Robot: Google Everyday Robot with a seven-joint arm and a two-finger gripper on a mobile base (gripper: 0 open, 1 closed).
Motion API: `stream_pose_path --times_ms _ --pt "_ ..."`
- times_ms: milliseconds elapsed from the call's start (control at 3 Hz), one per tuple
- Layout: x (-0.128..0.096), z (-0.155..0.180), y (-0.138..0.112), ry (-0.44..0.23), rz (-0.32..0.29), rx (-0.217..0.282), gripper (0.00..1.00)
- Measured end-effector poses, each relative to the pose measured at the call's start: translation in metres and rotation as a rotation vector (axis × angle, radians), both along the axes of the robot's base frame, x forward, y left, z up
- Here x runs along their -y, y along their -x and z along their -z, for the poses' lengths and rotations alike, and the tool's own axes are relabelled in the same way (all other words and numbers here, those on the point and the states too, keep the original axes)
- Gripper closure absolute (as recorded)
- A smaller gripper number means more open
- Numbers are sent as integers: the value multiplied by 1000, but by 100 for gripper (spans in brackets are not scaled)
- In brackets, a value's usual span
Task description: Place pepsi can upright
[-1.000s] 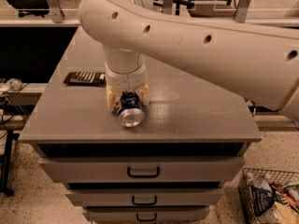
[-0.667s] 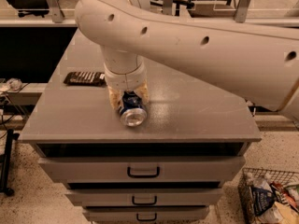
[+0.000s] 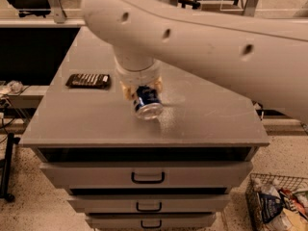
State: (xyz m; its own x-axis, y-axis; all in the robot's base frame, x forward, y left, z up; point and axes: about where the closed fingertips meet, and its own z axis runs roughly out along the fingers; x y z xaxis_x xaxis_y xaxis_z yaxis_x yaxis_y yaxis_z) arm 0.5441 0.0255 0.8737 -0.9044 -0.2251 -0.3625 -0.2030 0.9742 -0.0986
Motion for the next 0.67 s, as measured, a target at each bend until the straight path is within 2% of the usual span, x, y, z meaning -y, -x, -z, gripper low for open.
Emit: stream_pose_path --times_ms 333,667 --pt "26 -39 -3 -39 -78 168 100" --pt "48 -56 2 -86 -142 276 100"
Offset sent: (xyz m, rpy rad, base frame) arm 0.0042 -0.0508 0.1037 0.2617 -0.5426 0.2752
